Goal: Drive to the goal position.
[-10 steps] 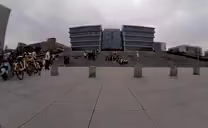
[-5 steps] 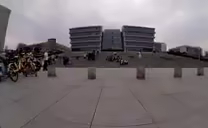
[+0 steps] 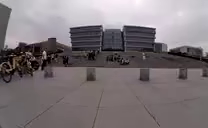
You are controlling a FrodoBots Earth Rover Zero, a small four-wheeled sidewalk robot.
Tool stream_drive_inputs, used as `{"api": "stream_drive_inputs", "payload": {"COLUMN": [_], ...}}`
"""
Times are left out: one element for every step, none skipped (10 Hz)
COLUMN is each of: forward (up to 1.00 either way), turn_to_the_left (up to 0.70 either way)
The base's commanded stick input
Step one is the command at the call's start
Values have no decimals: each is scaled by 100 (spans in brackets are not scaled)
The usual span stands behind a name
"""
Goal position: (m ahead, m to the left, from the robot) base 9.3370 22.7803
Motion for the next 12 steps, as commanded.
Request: {"api": "stream_drive_inputs", "payload": {"forward": [70,70,70,70,70,70,70,70,70,70,70,70], "turn_to_the_left": [0,0,0,0,0,0,0,0,0,0,0,-7]}}
